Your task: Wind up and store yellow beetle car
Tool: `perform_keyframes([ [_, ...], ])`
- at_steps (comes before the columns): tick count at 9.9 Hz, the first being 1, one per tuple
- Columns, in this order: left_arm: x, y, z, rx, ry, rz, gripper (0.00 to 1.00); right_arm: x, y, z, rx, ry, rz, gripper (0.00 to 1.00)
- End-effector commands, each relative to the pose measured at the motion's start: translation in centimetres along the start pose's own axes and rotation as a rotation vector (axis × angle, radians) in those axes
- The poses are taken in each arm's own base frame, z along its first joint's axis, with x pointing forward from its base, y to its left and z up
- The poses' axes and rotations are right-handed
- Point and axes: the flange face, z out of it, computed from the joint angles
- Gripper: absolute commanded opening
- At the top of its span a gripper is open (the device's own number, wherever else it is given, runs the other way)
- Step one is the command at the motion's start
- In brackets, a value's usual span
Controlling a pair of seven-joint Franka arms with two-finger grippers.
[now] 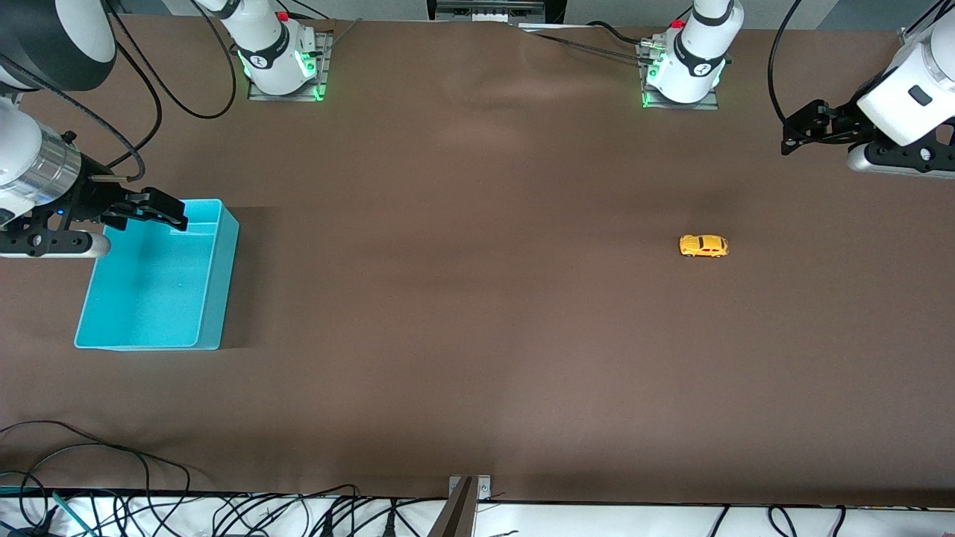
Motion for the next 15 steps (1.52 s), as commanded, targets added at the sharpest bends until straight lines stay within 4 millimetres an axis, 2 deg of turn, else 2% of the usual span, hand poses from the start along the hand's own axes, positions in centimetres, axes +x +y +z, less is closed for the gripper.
perform_keyframes([
  [1,-0.1,-0.1,-0.8,0.018,-0.001,-0.015,1.0,0.2,-0.3,-0.6,-0.003,0.002,0.001,1.0],
  [9,-0.2,-0.2,-0.8,0.018,-0.001,-0.016,1.0,-0.3,0.1,-0.6,-0.009,-0.014,0.03,1.0],
  [10,-0.1,-0.5,-0.8,0.016,-0.001,-0.02,1.0,-0.4,-0.1,-0.6,-0.008,-0.027,0.088,1.0],
  [12,-0.1,-1.4,-0.7,0.011,-0.002,-0.034,1.0,0.0,0.0,-0.7,-0.002,-0.012,0.087,1.0],
  [14,-0.1,-2.2,-0.6,0.0,-0.004,-0.049,1.0,0.0,0.9,-1.0,-0.004,-0.003,0.104,1.0],
  [15,-0.1,-2.3,-0.6,0.0,-0.004,-0.05,1.0,0.2,1.7,-2.0,0.003,0.015,0.109,1.0],
])
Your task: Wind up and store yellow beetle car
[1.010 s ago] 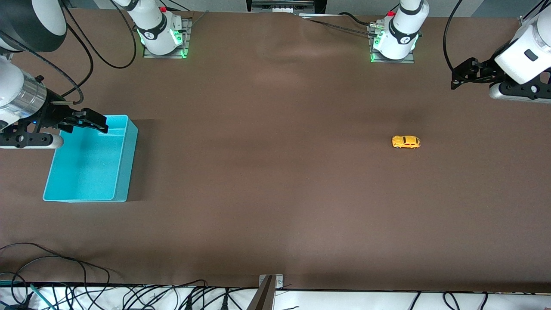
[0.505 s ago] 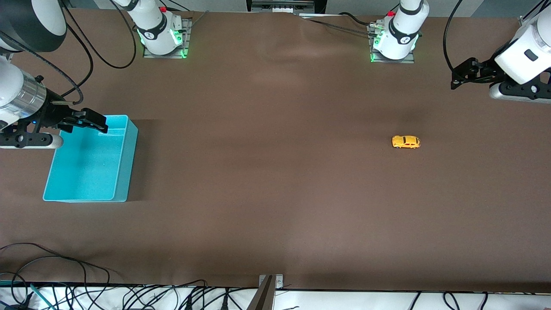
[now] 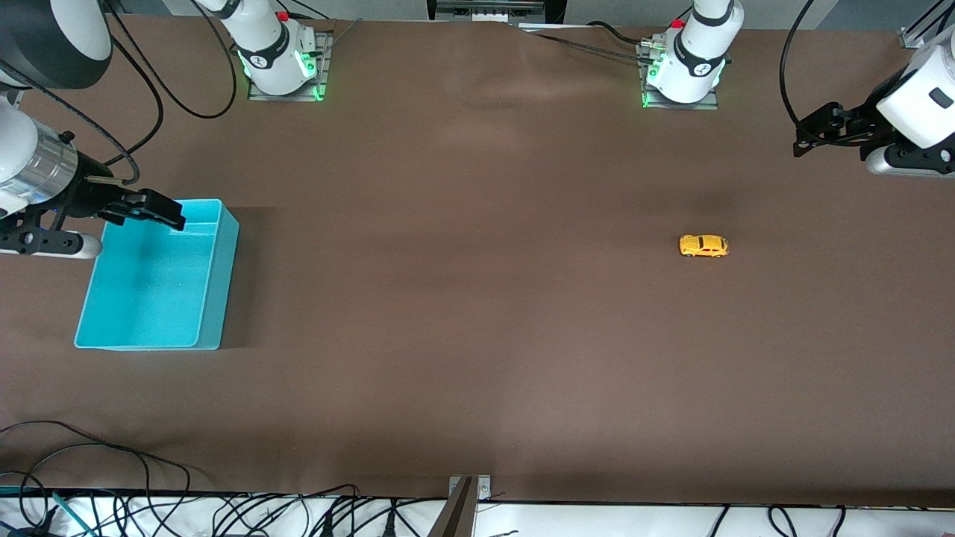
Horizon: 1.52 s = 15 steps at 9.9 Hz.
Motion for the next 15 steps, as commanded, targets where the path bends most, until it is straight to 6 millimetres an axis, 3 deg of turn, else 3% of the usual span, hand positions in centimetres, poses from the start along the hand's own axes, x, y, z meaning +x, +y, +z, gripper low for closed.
perform_keyframes([
  [1,-0.1,-0.2,-0.6,0.006,-0.004,-0.012,1.0,0.3,0.8,-2.0,0.012,0.029,0.019,1.0],
  [2,-0.1,-0.2,-0.6,0.006,-0.004,-0.012,1.0,-0.1,0.0,-2.0,0.003,0.013,0.008,1.0],
  [7,-0.1,-0.2,-0.6,0.006,-0.004,-0.012,1.0,0.3,1.0,-1.4,-0.008,0.01,0.039,1.0],
  [10,-0.1,-0.2,-0.6,0.006,-0.004,-0.012,1.0,0.7,0.9,-0.5,-0.01,-0.004,0.041,1.0],
  [15,-0.1,-0.2,-0.6,0.006,-0.004,-0.012,1.0,0.7,0.6,-0.7,-0.01,0.001,0.035,1.0],
])
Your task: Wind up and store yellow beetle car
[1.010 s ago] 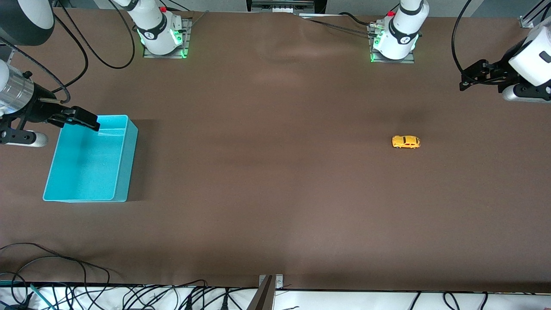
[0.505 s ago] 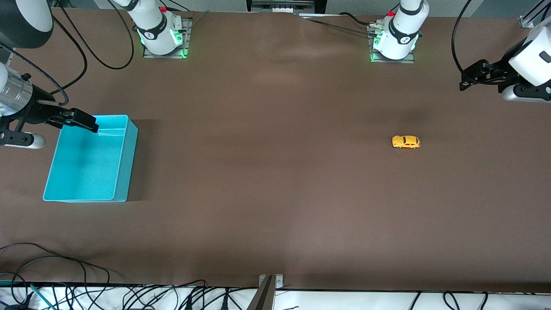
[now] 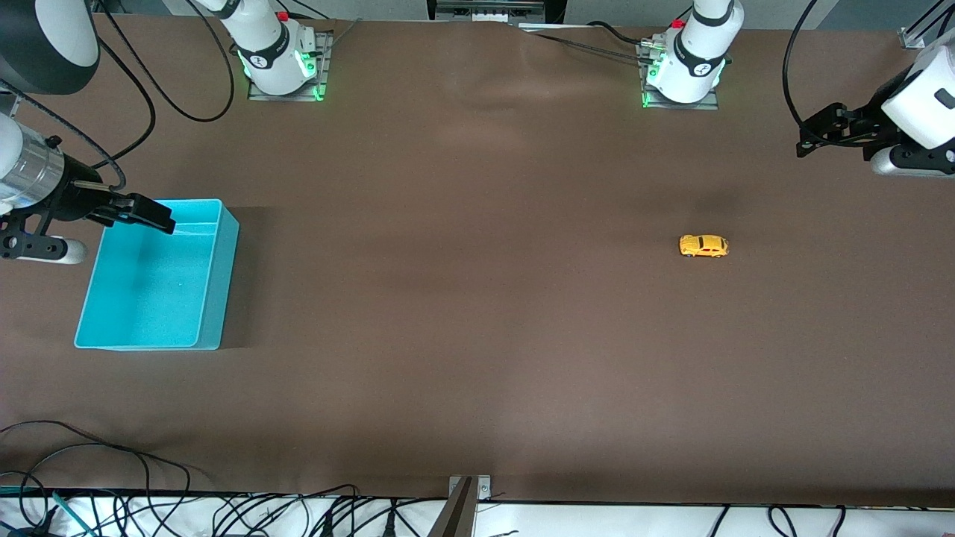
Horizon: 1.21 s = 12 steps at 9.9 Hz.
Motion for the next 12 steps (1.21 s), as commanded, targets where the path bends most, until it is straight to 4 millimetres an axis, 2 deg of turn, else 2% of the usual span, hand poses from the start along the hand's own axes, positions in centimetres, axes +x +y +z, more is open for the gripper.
perform_keyframes([
  [1,-0.1,-0.1,-0.6,0.006,-0.004,-0.01,1.0,0.1,-0.1,-0.3,-0.006,0.003,0.011,1.0],
  [4,-0.1,-0.1,-0.5,0.006,-0.005,-0.01,1.0,0.2,-0.5,-0.7,-0.002,0.013,-0.005,1.0],
  [5,-0.1,-0.1,-0.6,0.006,-0.004,-0.01,1.0,0.2,-0.3,-1.2,0.0,0.025,-0.006,1.0],
  [6,-0.1,-0.1,-0.5,0.006,-0.005,-0.01,1.0,0.3,0.0,-3.0,0.009,0.064,-0.004,1.0],
  [10,-0.1,-0.1,-0.6,0.006,-0.004,-0.01,1.0,0.4,-1.0,-2.9,0.007,0.067,-0.029,1.0],
  [12,-0.1,-0.1,-0.6,0.006,-0.004,-0.01,1.0,0.3,-0.4,-3.3,0.009,0.073,-0.029,1.0],
])
